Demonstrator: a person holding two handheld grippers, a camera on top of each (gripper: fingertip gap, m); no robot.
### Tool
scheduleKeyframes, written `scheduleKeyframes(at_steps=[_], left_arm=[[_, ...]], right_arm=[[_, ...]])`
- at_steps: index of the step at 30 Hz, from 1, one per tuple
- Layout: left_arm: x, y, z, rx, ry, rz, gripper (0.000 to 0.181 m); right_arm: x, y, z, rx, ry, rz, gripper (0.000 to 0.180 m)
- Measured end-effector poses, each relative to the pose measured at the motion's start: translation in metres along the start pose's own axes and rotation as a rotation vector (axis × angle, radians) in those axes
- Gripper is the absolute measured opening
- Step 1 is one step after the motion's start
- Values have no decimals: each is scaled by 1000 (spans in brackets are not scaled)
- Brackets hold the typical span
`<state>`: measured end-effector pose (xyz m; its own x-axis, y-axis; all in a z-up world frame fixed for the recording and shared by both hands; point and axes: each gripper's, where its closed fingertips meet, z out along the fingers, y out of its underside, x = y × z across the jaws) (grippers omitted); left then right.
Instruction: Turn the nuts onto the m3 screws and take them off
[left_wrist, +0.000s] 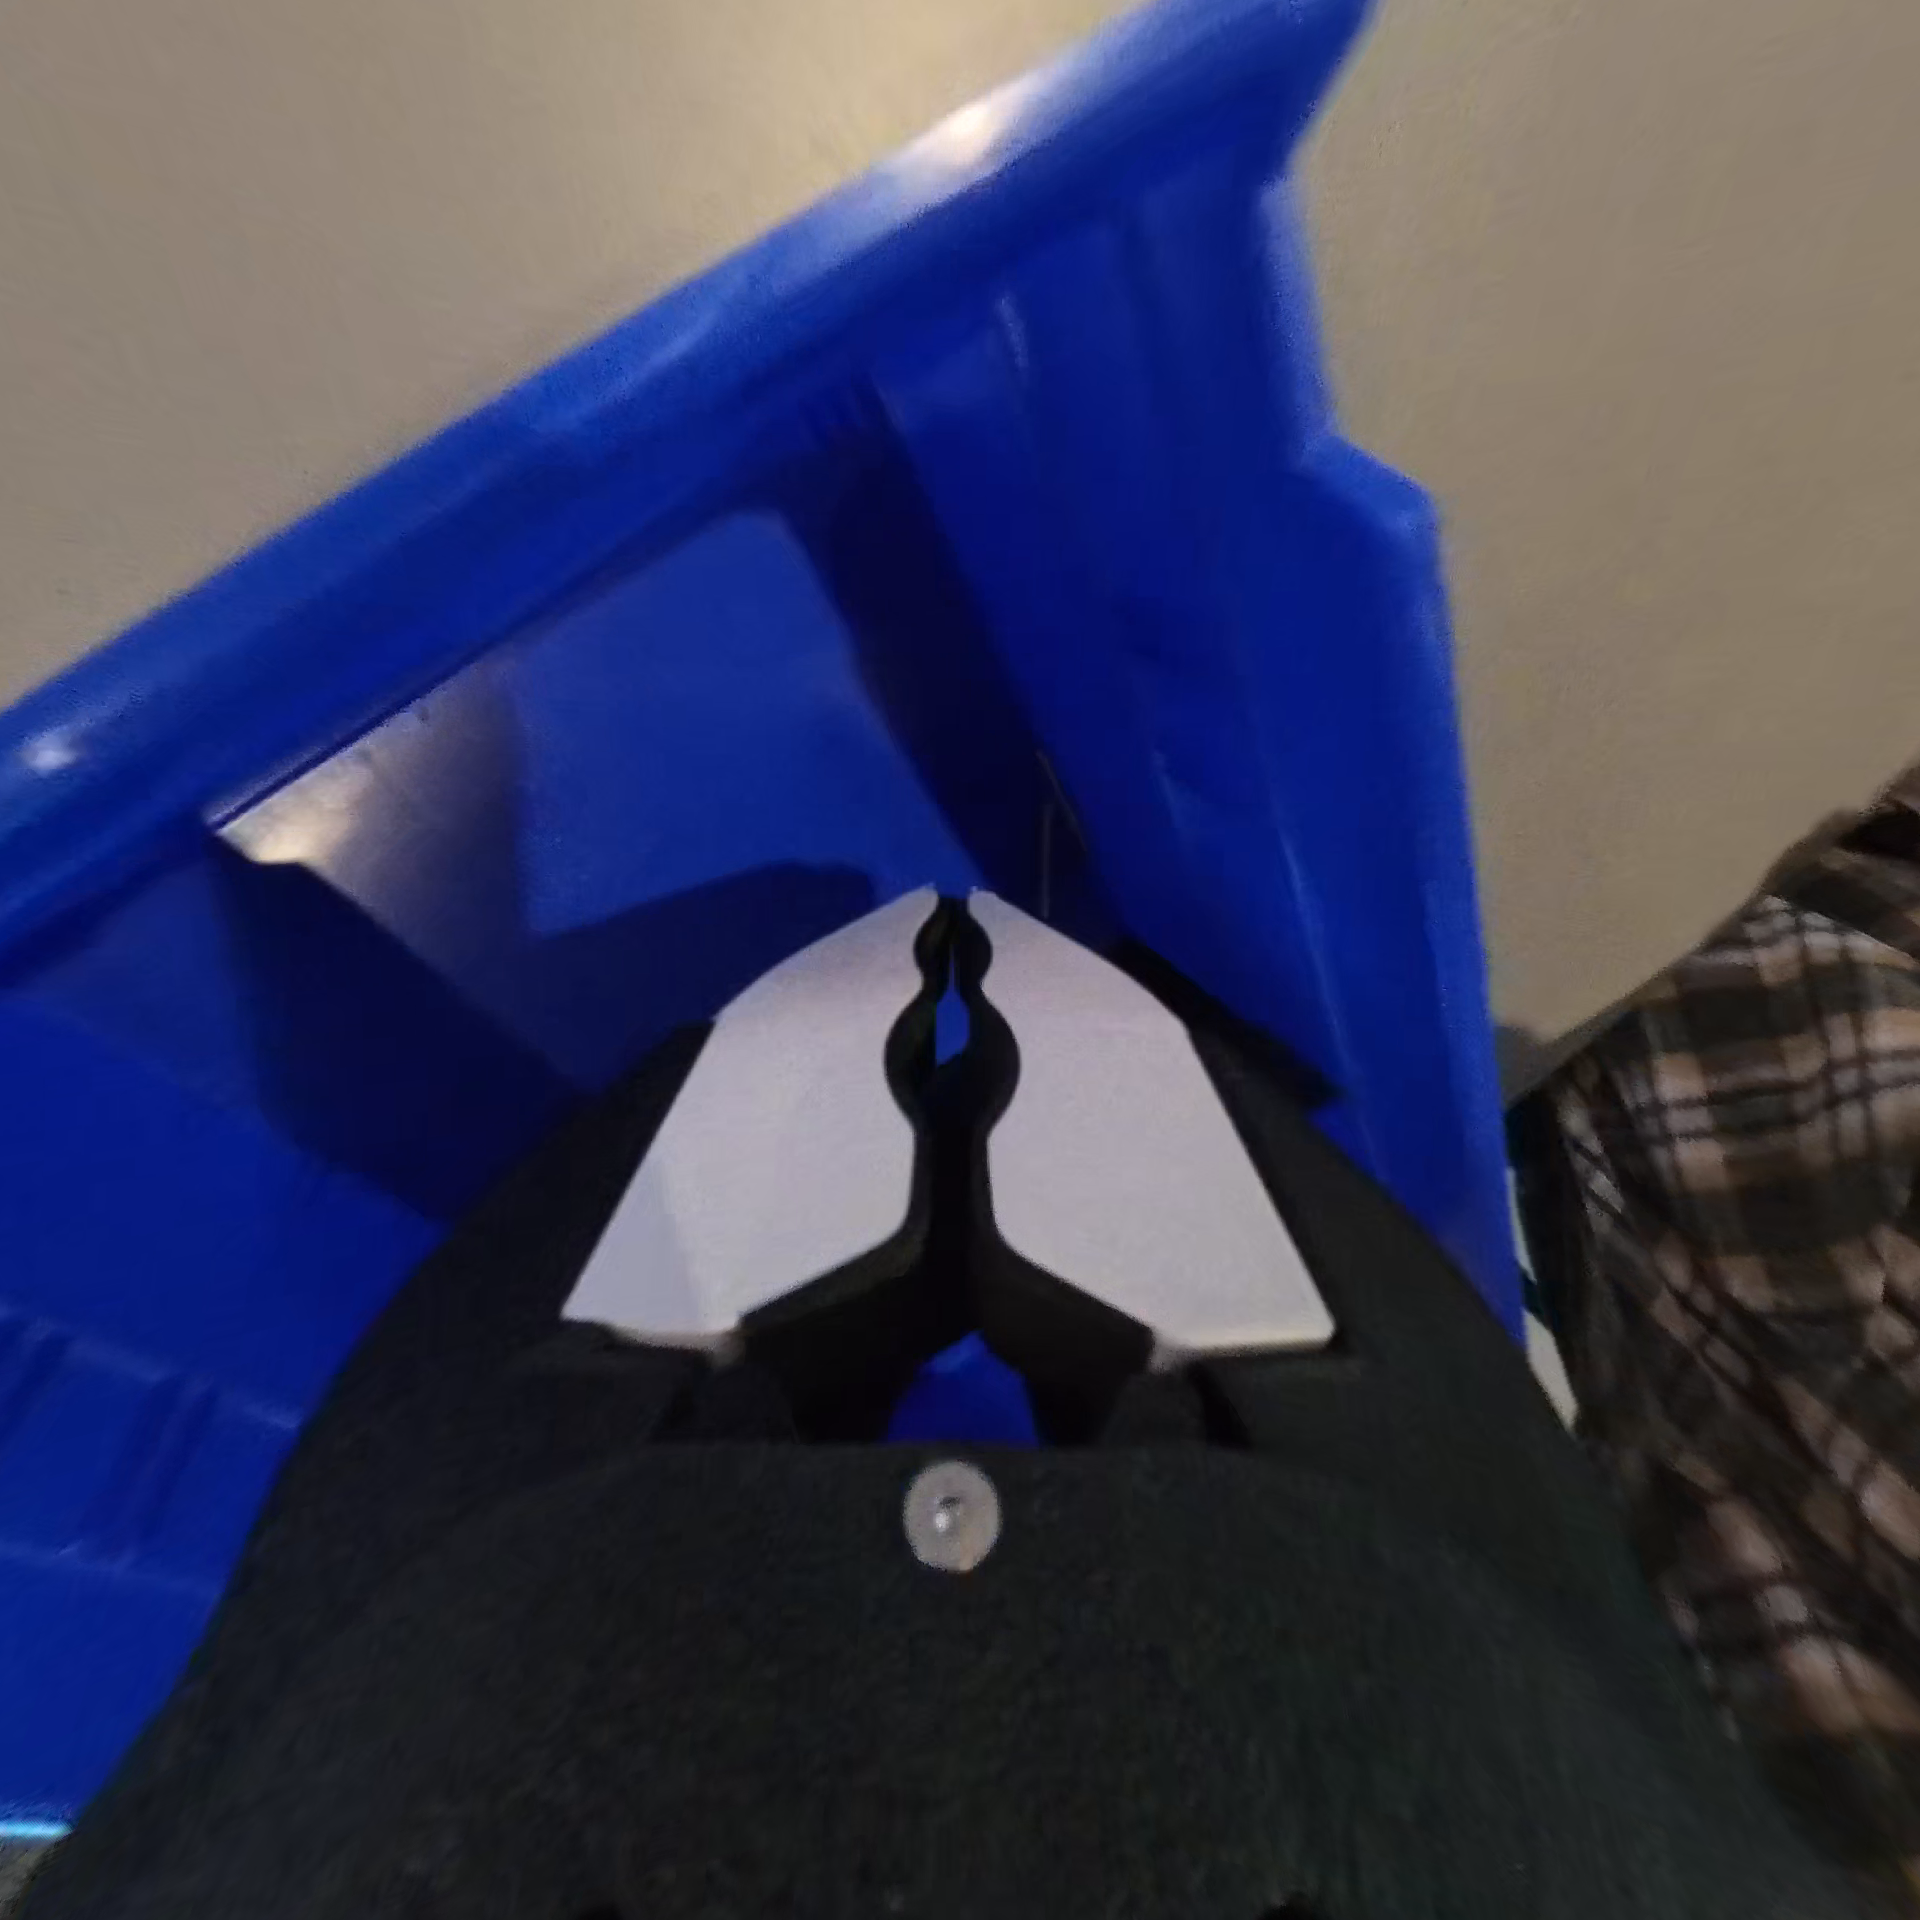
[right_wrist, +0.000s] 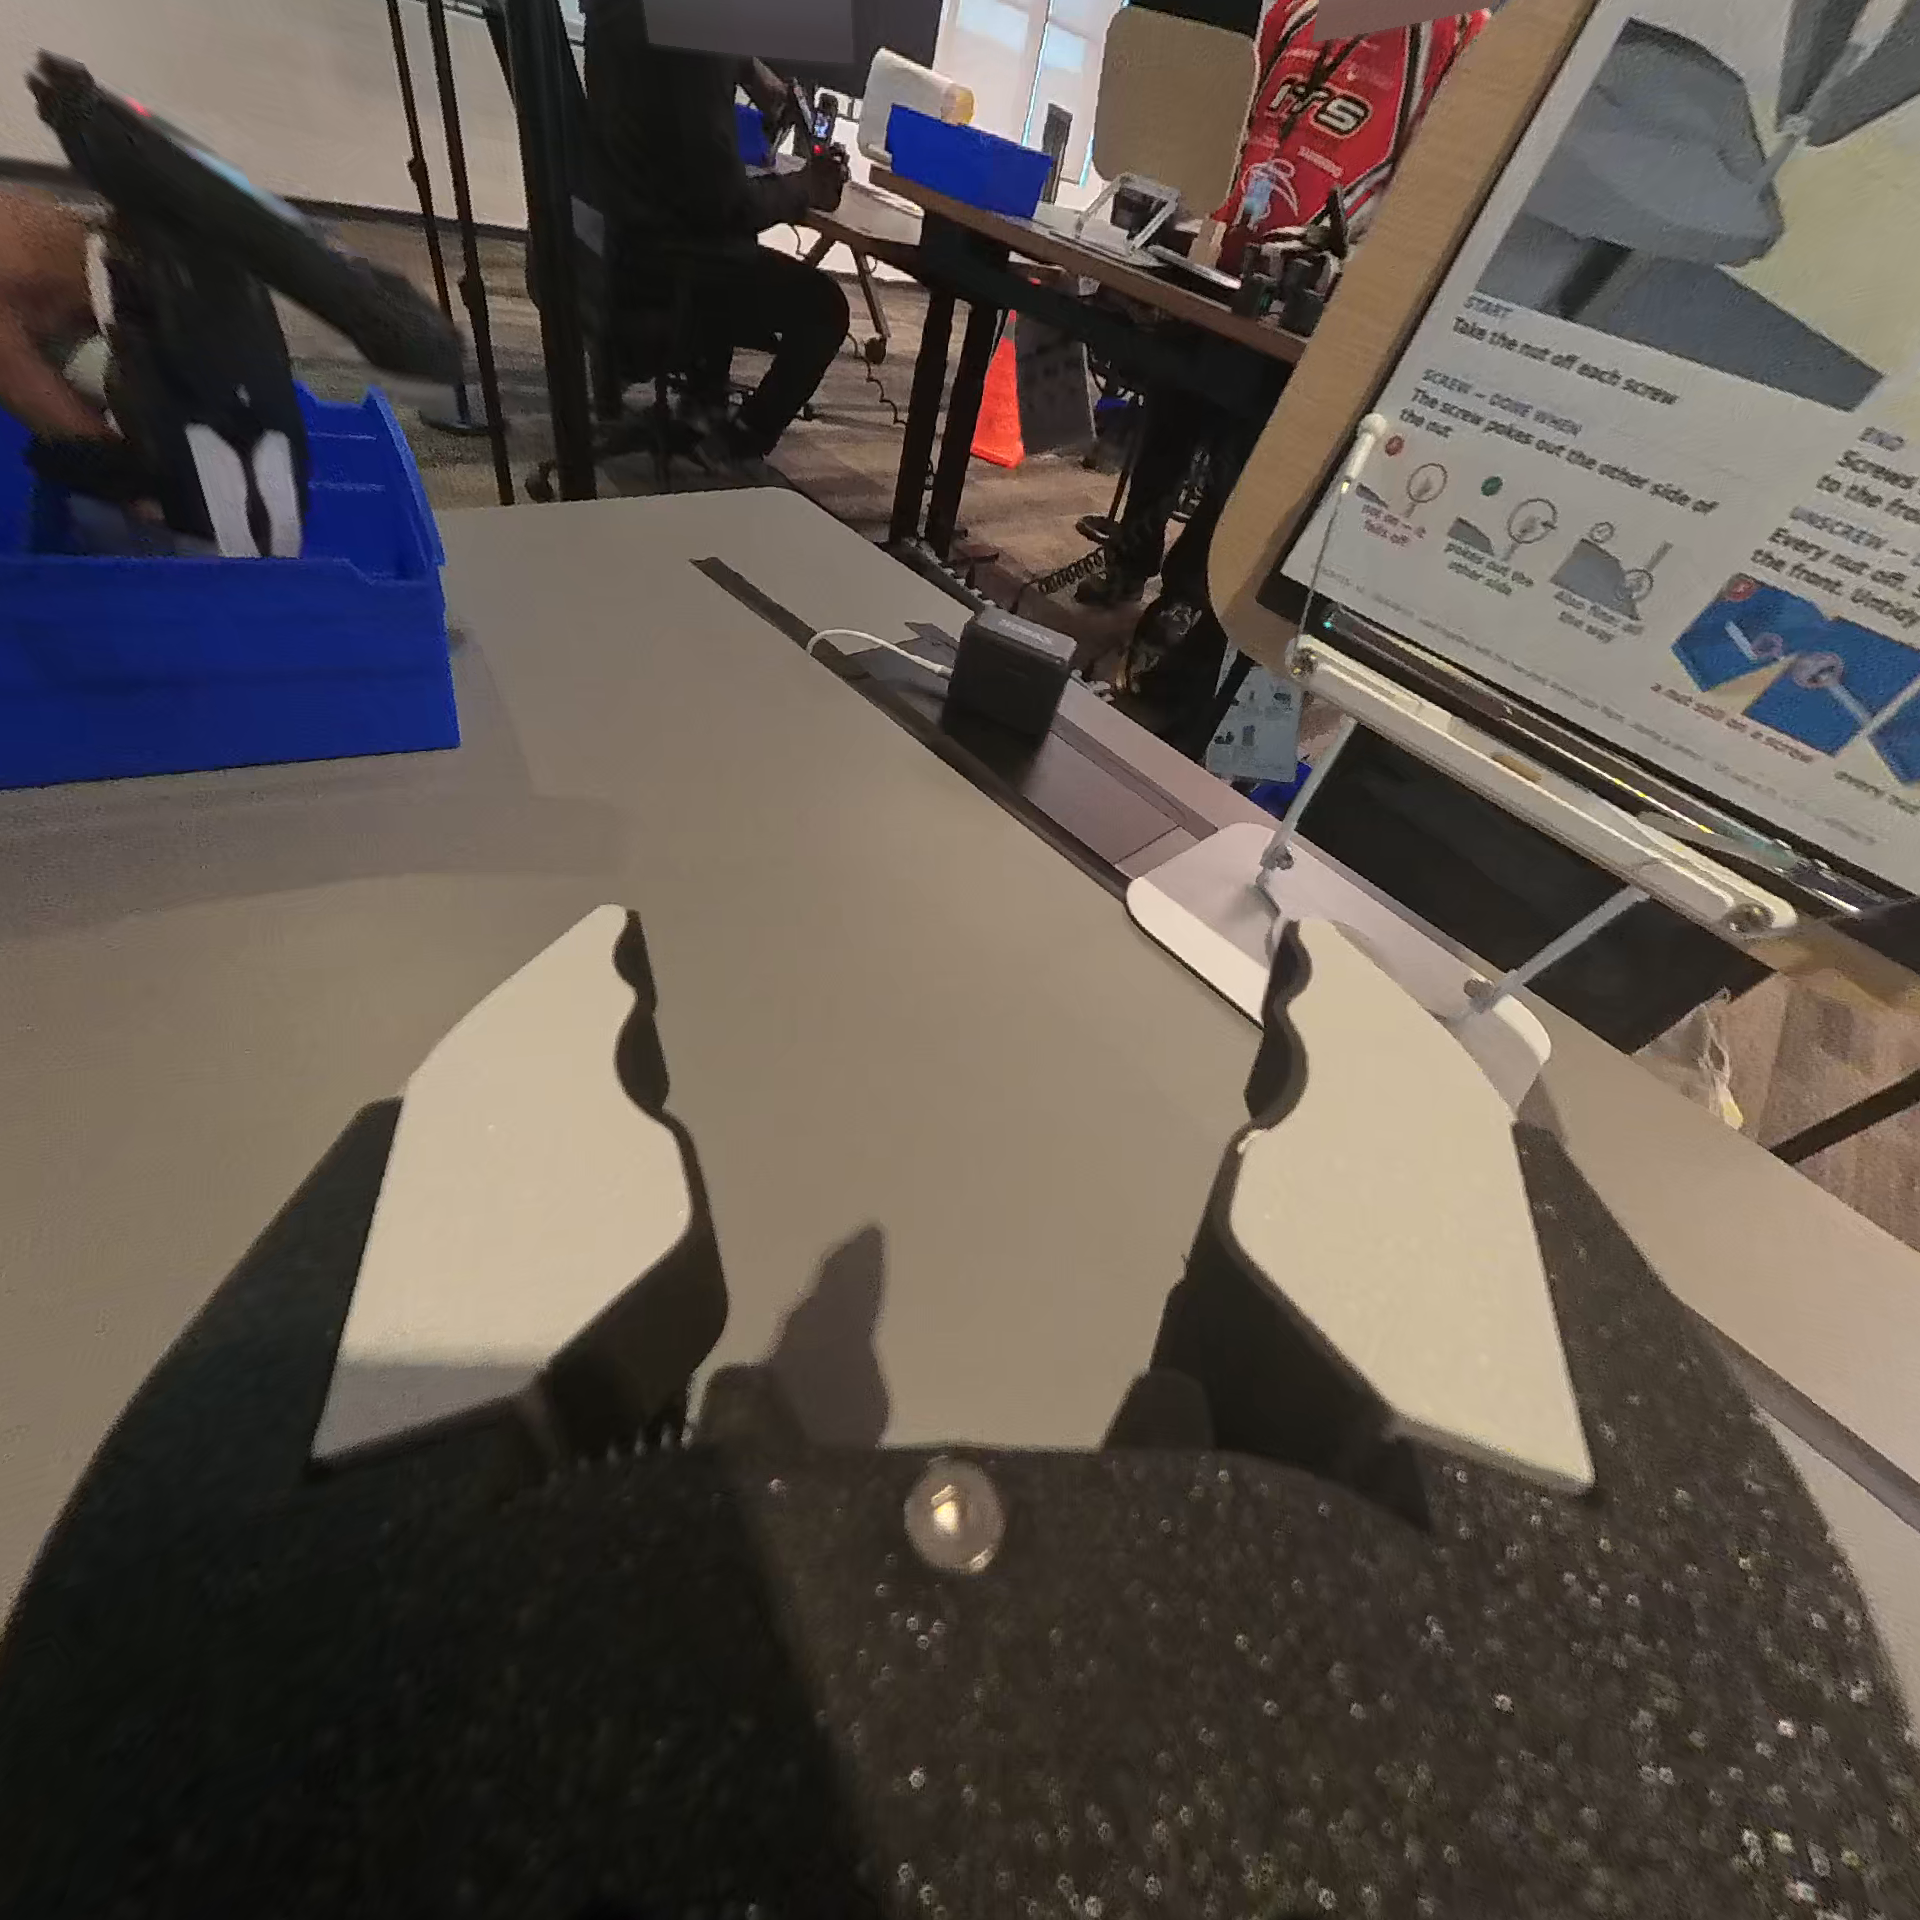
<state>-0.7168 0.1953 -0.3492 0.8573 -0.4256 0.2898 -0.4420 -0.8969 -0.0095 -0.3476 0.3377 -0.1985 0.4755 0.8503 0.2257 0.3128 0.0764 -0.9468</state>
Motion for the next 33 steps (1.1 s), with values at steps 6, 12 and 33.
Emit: scheduleKeyframes(at_steps=[6, 12, 33], left_arm=[[30, 10, -6, -34, 216, 57, 0], [45, 18, 12, -167, 340, 55, 0], [30, 10, 25, -137, 195, 65, 0]], right_arm=[[5, 8, 0, -8, -3, 19, 110], [2, 7, 5, -26, -3, -2, 110], [-5, -2, 15, -50, 2, -49, 109]])
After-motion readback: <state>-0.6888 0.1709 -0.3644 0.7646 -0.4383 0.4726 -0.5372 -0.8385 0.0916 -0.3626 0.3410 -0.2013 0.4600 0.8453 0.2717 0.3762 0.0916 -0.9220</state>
